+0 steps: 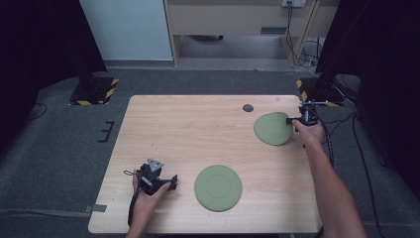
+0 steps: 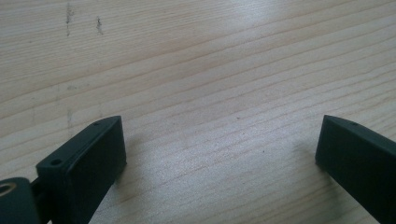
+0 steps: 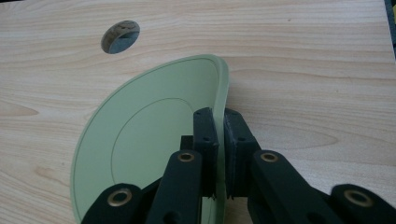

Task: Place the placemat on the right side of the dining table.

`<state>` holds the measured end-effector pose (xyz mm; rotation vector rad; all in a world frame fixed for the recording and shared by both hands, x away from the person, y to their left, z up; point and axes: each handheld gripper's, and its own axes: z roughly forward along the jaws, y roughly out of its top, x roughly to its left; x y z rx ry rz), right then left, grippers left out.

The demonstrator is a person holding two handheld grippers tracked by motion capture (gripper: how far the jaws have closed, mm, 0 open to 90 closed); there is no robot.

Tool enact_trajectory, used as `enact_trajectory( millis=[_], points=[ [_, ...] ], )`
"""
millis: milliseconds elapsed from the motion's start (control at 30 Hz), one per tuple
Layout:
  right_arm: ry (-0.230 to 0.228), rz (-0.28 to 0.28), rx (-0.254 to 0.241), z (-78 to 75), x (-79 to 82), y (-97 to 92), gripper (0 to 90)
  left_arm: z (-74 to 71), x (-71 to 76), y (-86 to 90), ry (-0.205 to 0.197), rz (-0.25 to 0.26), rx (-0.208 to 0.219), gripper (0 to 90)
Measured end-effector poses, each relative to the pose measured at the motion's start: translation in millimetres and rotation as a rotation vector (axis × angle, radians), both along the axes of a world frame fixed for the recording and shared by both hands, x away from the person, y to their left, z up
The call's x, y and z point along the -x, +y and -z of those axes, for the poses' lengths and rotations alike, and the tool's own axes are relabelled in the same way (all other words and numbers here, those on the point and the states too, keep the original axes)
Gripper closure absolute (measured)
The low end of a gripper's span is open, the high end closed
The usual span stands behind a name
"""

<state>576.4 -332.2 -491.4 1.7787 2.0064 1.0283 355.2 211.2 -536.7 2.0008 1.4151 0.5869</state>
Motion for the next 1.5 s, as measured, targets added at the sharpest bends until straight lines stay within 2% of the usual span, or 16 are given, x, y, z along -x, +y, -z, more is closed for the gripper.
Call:
enact_trajectory(
  millis=[733,900,1167,1500],
  points=[
    [-0.005,0.015,-0.023,16.4,3.3,-10.5,83.2,0.0,0.1,-0.1,0.000,-0.001,-0.001,1.0],
    [-0.006,0.022,-0.015,21.6,3.9,-11.8,81.8,0.0,0.0,-0.2,0.000,-0.001,-0.001,0.9],
    [-0.006,0.025,-0.027,21.4,4.2,-13.5,80.1,0.0,0.0,-0.2,0.000,-0.001,-0.001,0.9],
    [-0.009,0.043,-0.020,25.8,4.8,-16.6,72.9,0.0,0.0,-0.2,0.000,-0.001,-0.001,0.9]
  ],
)
